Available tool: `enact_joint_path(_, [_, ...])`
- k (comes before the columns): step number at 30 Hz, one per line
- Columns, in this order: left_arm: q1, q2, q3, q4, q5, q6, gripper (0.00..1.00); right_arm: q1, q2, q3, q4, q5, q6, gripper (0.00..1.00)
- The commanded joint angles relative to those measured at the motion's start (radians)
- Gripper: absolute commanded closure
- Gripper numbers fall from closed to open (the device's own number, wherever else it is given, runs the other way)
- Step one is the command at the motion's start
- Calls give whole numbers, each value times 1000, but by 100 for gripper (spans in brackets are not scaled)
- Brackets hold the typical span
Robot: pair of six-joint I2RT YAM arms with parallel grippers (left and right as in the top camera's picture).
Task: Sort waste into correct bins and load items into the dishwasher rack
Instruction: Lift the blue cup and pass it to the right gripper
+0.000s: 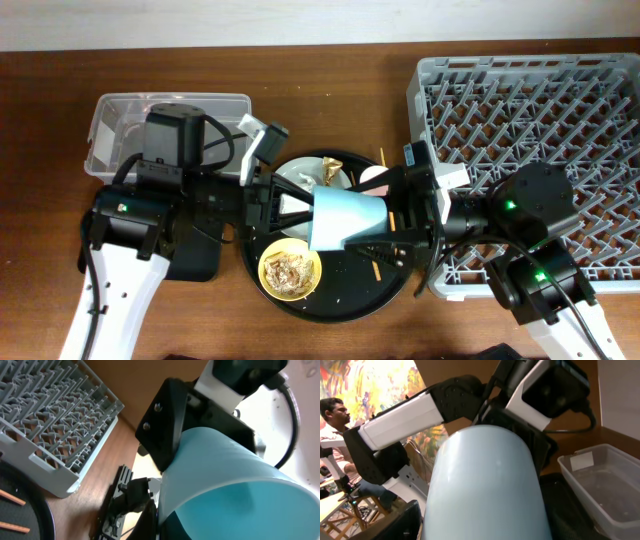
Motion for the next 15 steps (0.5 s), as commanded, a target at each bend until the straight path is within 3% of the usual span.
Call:
enact_joint_path(1, [-8,-11,11,2,-55,20,100,7,-3,6,10,-9,11,39])
enact_joint_path(3, [-8,-11,11,16,-54,19,100,7,-4,6,9,-40,11,41])
enact_joint_path(4, [-8,-11,12,28,-53,19,99,7,-4,6,5,-51,11,37])
enact_joint_path(6, [-8,-11,12,64,-53,0,100,7,-3,6,-9,-54,11,18])
enact_joint_path(8, [-8,-11,12,66,-53,0,100,7,-3,6,-8,-54,11,18])
enact_joint_path(12, [-8,-11,12,67,-53,0,100,7,-4,6,-9,-57,11,42])
enact_joint_path(14, [-6,-11,12,67,-54,0,99,3,-4,6,-9,-52,11,44])
enact_joint_path(15, [-2,-11,12,67,-54,0,78,-2,-4,6,-9,-50,11,45])
